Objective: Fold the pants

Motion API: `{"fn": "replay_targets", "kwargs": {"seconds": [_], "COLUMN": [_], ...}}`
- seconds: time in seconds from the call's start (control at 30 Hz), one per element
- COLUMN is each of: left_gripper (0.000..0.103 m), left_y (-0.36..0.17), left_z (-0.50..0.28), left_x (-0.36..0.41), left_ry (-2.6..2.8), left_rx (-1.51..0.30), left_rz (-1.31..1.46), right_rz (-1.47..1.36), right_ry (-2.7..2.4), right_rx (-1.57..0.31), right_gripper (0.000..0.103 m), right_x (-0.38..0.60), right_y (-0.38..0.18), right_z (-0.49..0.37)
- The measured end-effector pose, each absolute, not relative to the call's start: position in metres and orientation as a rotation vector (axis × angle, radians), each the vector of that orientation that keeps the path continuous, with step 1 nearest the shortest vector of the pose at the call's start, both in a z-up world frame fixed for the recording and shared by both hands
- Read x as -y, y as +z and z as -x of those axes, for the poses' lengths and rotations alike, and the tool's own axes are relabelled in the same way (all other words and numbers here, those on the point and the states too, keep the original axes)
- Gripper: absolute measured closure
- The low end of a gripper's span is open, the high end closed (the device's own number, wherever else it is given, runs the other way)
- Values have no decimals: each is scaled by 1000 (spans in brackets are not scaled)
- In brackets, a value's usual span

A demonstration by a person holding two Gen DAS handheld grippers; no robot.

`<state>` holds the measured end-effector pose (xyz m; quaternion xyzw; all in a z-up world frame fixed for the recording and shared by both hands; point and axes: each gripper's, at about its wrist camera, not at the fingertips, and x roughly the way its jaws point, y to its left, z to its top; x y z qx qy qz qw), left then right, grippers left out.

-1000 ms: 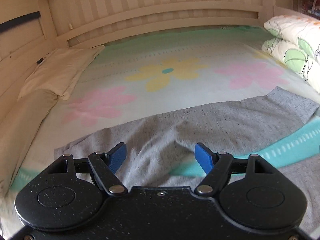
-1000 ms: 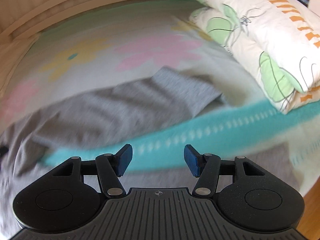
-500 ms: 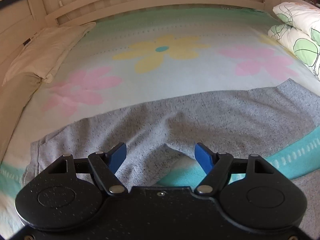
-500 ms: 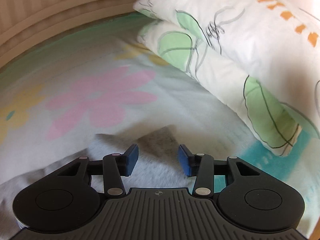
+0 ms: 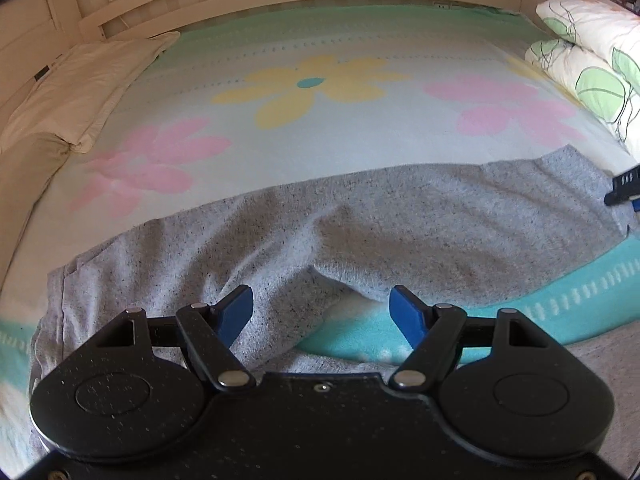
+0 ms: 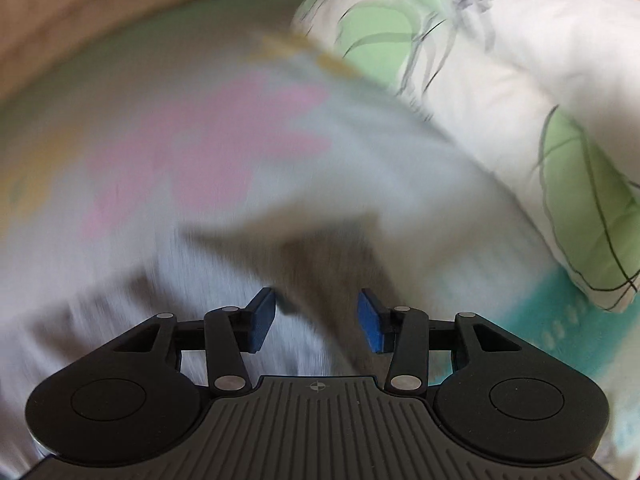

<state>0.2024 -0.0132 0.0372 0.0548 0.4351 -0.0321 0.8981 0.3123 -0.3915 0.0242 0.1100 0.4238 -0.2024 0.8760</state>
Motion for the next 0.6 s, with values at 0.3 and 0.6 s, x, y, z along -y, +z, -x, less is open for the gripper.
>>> {"fn": "replay_targets", "kwargs": {"seconds": [0.3,0.6], "left_gripper": [27,27], "left_y": [46,36], "left_z": [-204,-209], "left_x": [9,6], "left_ry": [-54,-33], "left_rx": [-863,-883], "left_rz": [-95,-108], "right_rz": [-311,-146], "right_ry": [-533,-376], "right_rx": [-893,-990], "right_gripper": [58,96], "right_x": [428,409], "right_y": [1,-14], "right_z": [-334,-348]}}
